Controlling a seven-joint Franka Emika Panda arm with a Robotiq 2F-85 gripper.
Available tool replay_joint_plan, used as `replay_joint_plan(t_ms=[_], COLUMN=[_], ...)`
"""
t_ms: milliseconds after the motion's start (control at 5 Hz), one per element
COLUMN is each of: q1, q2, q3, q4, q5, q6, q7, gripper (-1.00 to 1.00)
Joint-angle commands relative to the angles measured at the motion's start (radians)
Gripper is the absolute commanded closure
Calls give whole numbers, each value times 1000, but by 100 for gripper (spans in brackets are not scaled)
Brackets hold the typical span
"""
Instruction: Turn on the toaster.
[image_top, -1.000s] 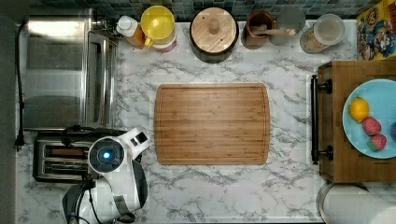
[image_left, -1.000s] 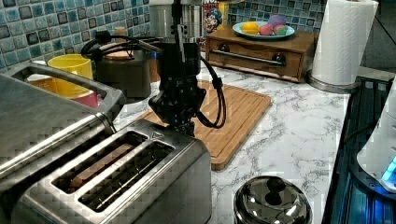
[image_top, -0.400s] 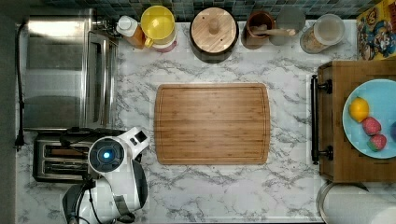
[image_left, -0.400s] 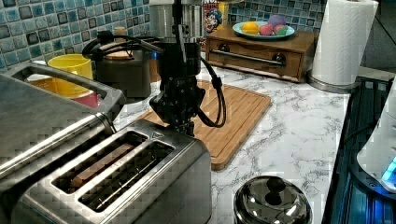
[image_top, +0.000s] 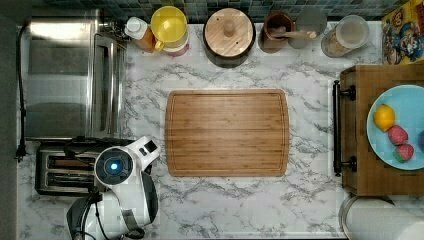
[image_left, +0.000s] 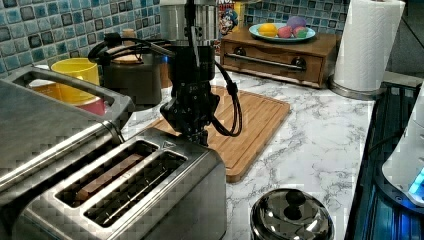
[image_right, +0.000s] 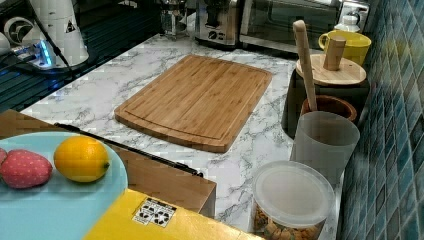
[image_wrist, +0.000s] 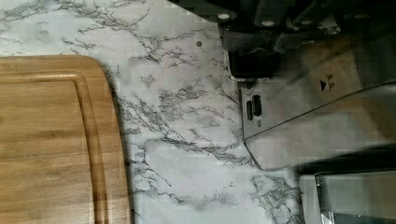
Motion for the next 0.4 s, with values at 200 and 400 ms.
replay_joint_plan(t_ms=[200,400], q1=[0,5], q2=[188,188], q3=[-2,-6], q4=[-219,-219], q5=[30,31], q6=[94,93], q7=[-48,-49], gripper=[100,100])
